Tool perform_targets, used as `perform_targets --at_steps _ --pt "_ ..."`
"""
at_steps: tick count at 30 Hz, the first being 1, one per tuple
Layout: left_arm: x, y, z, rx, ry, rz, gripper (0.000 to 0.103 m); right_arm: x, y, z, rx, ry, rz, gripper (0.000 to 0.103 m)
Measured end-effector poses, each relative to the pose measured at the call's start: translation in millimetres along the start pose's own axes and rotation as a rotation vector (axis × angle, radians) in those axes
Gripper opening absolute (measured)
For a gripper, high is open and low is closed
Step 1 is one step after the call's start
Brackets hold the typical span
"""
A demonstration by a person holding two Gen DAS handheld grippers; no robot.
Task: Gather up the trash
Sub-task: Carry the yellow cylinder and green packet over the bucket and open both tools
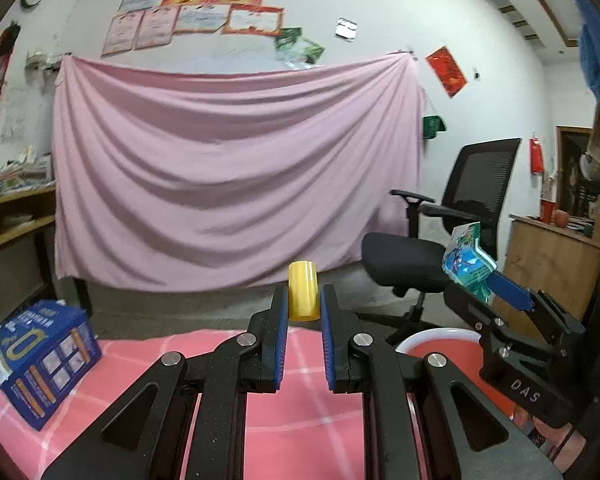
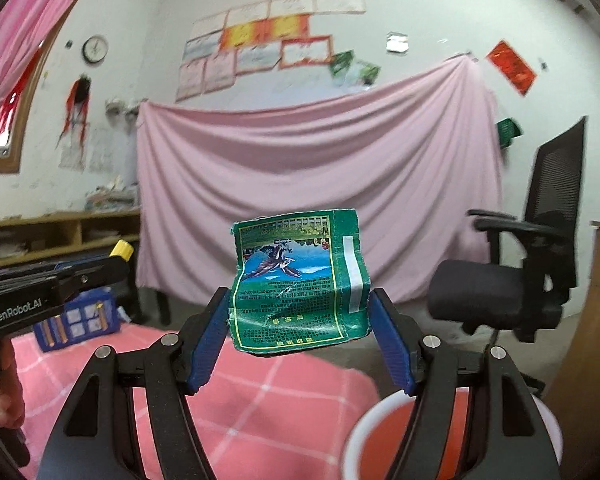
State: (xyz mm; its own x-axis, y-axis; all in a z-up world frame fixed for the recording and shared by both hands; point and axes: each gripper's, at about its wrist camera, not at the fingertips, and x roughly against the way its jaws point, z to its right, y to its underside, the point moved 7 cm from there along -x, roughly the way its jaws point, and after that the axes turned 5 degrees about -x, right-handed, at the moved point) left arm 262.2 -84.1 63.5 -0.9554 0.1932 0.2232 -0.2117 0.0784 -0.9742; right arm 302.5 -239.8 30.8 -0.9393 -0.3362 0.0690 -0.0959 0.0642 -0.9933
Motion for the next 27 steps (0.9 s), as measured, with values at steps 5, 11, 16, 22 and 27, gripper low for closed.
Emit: perform_targets --at_steps 5,11,16,22,27 --pt "1.9 -10.6 27.1 -0.04 0.034 0.025 0.013 18.9 -9.4 21.6 -0.02 0.052 0.063 0.068" --pt "-1.0 -16.6 58.0 -0.081 0.063 0.038 0.013 32.9 -10.1 45.2 -0.047 0.078 0.088 0.068" --pt "-12.9 -15.8 88.6 -0.108 0.092 0.036 0.013 42.6 -3.7 66.0 -0.06 0.092 0.083 0.068" --pt "-39.4 -10.6 121.3 -0.108 0.143 0.014 0.013 49.2 5.0 101.8 -0.08 0.137 0.054 0.068" --pt "-61.4 -3.5 148.7 -0.119 0.185 -0.016 0.013 50.0 14.0 130.4 -0.111 0.173 0.017 0.068"
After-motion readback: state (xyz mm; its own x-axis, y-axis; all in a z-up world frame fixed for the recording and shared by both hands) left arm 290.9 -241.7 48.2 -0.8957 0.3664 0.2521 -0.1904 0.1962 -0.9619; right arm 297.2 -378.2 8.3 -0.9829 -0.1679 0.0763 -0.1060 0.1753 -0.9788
